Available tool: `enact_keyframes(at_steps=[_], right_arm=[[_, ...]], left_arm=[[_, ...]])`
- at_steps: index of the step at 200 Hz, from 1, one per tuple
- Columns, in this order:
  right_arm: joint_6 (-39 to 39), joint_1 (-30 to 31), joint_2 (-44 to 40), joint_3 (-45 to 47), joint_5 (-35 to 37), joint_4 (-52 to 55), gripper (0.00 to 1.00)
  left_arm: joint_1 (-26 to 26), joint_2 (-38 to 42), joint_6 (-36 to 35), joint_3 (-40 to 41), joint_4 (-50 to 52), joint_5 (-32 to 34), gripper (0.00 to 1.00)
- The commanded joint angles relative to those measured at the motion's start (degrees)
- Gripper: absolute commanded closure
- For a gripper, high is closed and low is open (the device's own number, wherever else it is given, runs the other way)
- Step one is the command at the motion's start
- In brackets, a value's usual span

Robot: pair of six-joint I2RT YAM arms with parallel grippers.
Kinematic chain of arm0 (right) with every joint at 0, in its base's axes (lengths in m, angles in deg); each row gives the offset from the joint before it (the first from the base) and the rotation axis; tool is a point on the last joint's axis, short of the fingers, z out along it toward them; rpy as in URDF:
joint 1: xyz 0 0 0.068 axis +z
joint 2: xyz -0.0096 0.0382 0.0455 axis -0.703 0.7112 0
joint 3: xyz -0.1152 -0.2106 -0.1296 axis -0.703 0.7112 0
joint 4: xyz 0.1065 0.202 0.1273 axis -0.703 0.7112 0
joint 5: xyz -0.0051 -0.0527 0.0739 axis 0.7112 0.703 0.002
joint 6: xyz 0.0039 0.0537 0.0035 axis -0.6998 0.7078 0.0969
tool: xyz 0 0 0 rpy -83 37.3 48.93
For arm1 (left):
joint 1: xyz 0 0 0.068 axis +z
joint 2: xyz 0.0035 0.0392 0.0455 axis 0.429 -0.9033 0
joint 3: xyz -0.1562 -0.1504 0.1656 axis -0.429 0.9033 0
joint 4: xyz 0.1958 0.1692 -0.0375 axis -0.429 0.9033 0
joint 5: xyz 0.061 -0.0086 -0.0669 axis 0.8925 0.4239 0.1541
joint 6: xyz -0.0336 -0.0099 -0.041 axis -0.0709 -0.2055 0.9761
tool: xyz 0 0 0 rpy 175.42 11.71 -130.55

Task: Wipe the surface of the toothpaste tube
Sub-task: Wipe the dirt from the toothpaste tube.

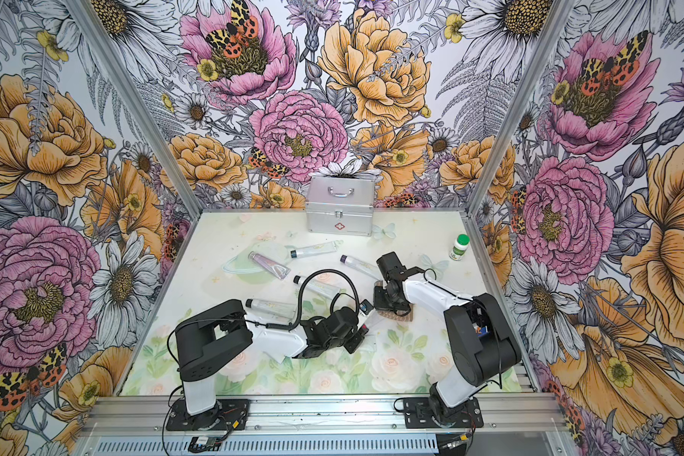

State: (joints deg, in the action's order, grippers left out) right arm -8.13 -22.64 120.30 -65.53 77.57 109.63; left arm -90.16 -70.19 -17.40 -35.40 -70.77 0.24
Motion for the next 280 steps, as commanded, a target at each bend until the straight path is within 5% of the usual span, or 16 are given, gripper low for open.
enact_keyframes(at_steps=[1, 94, 199, 280], right_arm=[[-0.78, 0.54, 0.71, 1.97, -4.46, 3.06, 1.0], [-3.03, -7.39, 3.6, -0.71, 1.93, 3.04, 1.0], [0.21, 1.53, 0.07, 0.18, -10.28, 1.99, 1.0], [-1.73, -3.67, 4.57, 0.84, 5.29, 2.33, 1.0]], left_arm=[[0.51, -1.19, -0.4, 1.8, 4.31, -1.76, 0.78], [4.89, 3.04, 2.48, 6.62, -1.24, -7.58, 0.78], [4.85, 1.74, 2.63, 6.09, -1.46, -8.3, 0.78], [4.97, 2.69, 2.59, 6.72, -1.47, -7.86, 0.78]])
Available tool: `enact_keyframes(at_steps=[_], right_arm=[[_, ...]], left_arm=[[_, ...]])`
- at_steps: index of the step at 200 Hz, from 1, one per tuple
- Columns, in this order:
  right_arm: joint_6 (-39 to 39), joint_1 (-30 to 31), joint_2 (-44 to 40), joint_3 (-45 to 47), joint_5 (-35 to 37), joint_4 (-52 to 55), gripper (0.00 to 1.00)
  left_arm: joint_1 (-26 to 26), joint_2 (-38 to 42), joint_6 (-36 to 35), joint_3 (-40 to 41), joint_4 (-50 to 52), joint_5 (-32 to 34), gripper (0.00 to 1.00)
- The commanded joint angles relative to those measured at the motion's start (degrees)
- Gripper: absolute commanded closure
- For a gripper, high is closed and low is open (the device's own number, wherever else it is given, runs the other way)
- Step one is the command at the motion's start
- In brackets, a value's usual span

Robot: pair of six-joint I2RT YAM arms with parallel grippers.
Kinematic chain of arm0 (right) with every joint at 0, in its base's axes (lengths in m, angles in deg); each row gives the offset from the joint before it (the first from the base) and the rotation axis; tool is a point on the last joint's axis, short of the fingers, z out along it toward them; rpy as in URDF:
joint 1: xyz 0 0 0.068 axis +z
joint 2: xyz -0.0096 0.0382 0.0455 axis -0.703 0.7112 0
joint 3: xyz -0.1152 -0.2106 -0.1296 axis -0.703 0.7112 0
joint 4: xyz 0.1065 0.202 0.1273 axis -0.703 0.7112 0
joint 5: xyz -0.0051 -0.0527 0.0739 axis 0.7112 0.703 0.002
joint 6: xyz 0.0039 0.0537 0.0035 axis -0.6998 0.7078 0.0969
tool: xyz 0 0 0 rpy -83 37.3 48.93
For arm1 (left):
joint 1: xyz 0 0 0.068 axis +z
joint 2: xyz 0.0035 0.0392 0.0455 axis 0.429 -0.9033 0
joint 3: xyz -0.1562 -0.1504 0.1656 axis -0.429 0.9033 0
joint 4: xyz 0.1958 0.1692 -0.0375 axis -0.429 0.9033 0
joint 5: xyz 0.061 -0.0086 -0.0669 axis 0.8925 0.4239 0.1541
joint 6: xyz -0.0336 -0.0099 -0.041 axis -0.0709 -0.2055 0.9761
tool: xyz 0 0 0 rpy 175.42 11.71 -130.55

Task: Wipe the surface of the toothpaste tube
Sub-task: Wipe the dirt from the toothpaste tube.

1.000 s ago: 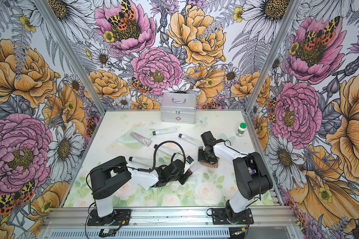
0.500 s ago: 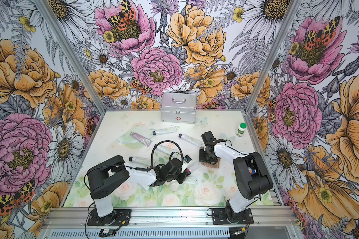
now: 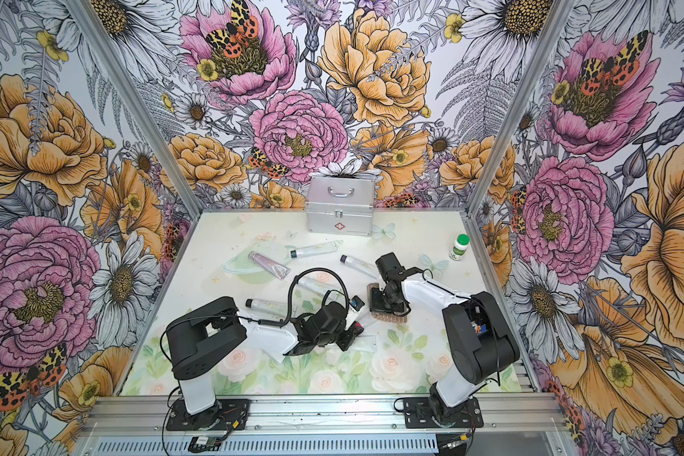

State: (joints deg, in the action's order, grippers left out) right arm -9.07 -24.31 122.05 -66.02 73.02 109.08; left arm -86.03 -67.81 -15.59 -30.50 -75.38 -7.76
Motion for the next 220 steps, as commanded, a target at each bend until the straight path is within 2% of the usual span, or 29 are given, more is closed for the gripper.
enact_keyframes(at_steps=[1, 30, 102, 127, 171, 200, 220], right_arm=[[-0.79, -2.09, 2.86, 1.32, 9.97, 2.88, 1.0], [-1.3, -3.34, 3.02, 0.65, 10.26, 2.9, 1.0], [1.72, 3.49, -0.42, 1.72, -3.41, 1.11, 1.0], [3.4, 4.56, -1.92, 3.66, -5.45, 0.17, 1.0], [2.88, 2.89, -0.92, 5.19, 0.02, 0.57, 1.0], [1.3, 0.04, 0.12, 3.72, 8.51, 2.76, 1.0], [0.25, -2.0, 1.03, 2.98, 10.75, 2.79, 1.0]], left_arm=[[0.85, 0.3, 0.8, 1.79, 3.12, 0.15, 0.78], [0.94, 0.65, 0.69, 2.02, 3.2, 0.15, 0.78], [0.89, 0.33, 0.74, 1.71, 3.11, 0.14, 0.78], [1.02, 0.06, 0.58, 1.53, 3.07, 0.1, 0.78], [1.11, 0.01, 0.6, 1.59, 3.02, 0.3, 0.78], [1.06, 0.64, 0.58, 2.03, 3.03, 0.66, 0.79], [1.09, 0.65, 0.71, 2.06, 3.0, 0.76, 0.79]])
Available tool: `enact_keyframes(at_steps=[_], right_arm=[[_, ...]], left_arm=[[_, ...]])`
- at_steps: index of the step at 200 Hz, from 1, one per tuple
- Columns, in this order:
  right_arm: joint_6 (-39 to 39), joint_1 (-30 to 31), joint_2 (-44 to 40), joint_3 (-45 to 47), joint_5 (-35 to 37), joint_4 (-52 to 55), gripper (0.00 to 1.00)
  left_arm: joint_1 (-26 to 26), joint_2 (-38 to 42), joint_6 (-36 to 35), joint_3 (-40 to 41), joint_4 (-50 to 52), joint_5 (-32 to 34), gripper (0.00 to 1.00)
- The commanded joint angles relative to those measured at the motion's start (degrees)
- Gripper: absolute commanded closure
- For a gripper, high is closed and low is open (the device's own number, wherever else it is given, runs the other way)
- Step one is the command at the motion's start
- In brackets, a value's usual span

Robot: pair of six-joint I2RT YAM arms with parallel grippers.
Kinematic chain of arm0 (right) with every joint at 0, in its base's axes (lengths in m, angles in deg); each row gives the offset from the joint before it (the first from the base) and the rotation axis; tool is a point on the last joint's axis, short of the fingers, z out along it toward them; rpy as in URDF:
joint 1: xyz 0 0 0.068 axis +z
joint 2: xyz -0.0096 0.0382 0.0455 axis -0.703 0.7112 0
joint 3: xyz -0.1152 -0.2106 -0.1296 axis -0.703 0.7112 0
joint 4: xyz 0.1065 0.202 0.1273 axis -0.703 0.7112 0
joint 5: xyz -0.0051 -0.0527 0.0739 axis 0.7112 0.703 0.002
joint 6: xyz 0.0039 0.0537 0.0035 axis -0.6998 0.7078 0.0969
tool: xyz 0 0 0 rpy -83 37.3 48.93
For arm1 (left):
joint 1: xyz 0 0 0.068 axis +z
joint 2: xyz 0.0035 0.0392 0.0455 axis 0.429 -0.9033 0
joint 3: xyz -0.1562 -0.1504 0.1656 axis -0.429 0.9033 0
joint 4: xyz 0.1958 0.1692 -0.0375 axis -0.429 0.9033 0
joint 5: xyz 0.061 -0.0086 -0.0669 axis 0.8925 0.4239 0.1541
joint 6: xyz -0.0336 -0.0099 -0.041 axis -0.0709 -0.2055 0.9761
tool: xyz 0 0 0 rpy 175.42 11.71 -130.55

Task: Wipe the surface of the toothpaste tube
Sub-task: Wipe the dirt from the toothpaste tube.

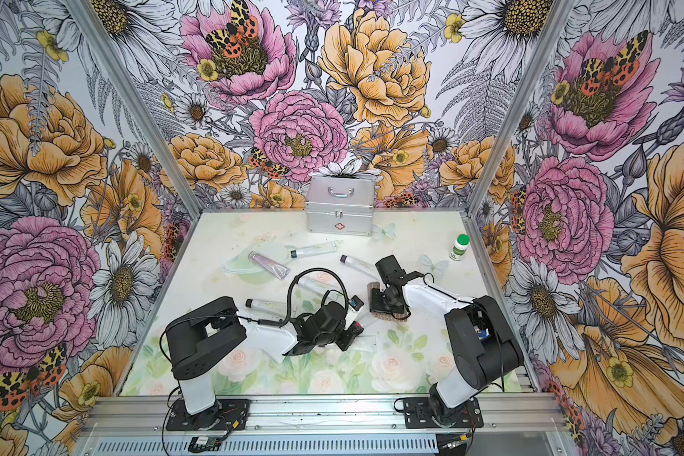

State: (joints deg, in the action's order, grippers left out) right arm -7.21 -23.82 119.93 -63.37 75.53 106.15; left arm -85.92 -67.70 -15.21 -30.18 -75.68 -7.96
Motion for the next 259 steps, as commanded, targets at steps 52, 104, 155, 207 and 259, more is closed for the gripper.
enact_keyframes(at_steps=[52, 104, 155, 207, 259], right_arm=[[-1.99, -1.4, 1.66, -0.06, 3.98, 5.53, 1.0], [2.04, 4.34, -3.99, 2.0, -4.52, 5.5, 1.0], [2.36, 5.64, -2.87, 4.09, -2.24, 6.28, 1.0], [1.32, 1.87, 0.8, 1.22, 7.26, 7.57, 1.0], [1.51, -5.6, -3.85, 3.29, 8.18, 7.57, 1.0]], left_arm=[[1.08, 0.19, 0.36, 1.46, 3.34, 0.63, 0.79], [1.08, 0.41, 0.36, 1.54, 3.33, 0.7, 0.79], [1.78, 0.96, 0.43, 1.87, 3.26, 0.75, 0.79], [1.98, 1.41, 0.48, 2.22, 3.41, 0.52, 0.78], [2.36, 1.68, 0.36, 2.18, 3.72, 0.28, 0.78]])
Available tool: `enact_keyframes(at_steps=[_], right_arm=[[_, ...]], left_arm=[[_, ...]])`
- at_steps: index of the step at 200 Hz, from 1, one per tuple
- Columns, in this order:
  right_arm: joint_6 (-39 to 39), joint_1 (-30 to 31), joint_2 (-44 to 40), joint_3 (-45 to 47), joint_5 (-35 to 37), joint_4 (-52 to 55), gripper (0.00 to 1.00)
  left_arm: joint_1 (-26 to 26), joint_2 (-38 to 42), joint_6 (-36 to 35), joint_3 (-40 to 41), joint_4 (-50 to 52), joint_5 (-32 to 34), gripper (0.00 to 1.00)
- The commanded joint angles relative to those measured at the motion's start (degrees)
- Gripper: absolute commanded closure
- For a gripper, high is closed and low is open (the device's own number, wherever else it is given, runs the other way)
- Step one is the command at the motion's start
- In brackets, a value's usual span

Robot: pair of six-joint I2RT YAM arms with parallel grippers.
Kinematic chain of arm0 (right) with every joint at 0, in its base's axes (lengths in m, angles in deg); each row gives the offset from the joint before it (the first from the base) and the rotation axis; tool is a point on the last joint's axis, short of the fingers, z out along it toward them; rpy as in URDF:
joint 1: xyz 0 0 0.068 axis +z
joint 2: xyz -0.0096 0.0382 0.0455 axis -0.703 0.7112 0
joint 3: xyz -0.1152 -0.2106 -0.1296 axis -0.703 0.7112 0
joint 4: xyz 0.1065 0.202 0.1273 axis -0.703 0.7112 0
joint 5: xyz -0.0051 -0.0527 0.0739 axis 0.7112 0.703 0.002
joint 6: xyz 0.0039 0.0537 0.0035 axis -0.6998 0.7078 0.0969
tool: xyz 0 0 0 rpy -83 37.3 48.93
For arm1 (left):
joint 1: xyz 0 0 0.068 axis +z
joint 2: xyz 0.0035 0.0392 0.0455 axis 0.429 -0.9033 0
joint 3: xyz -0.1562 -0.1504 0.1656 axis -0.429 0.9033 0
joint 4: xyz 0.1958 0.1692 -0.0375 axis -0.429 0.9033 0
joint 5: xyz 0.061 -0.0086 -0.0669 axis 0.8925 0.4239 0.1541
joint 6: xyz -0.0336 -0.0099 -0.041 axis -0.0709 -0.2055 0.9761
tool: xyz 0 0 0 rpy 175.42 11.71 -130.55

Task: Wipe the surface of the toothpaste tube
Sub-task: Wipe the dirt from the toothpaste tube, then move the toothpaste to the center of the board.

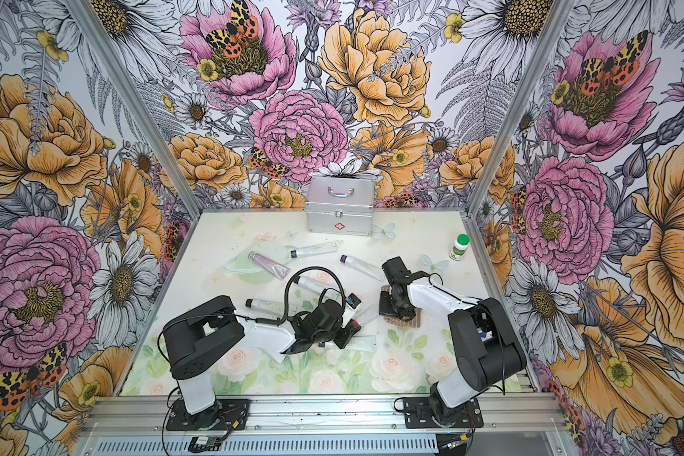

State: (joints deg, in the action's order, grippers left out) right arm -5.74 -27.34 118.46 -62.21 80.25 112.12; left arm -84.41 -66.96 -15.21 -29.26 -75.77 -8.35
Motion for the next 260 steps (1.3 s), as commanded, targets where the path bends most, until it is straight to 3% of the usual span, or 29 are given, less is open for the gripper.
enact_keyframes(at_steps=[1, 91, 260], right_arm=[[0.17, -2.1, -2.52, 2.24, 3.51, 1.6, 1.0], [8.26, -2.12, -19.43, 14.86, 2.81, 1.99, 1.0], [10.1, 1.4, -24.1, 16.55, 2.75, 1.84, 1.0]], left_arm=[[0.83, 0.94, 0.36, 1.24, 3.92, 0.62, 0.78], [2.62, -3.34, -2.06, -8.65, 10.06, -3.48, 0.77], [4.47, -28.17, -4.47, -46.0, 22.45, -12.85, 0.75]])
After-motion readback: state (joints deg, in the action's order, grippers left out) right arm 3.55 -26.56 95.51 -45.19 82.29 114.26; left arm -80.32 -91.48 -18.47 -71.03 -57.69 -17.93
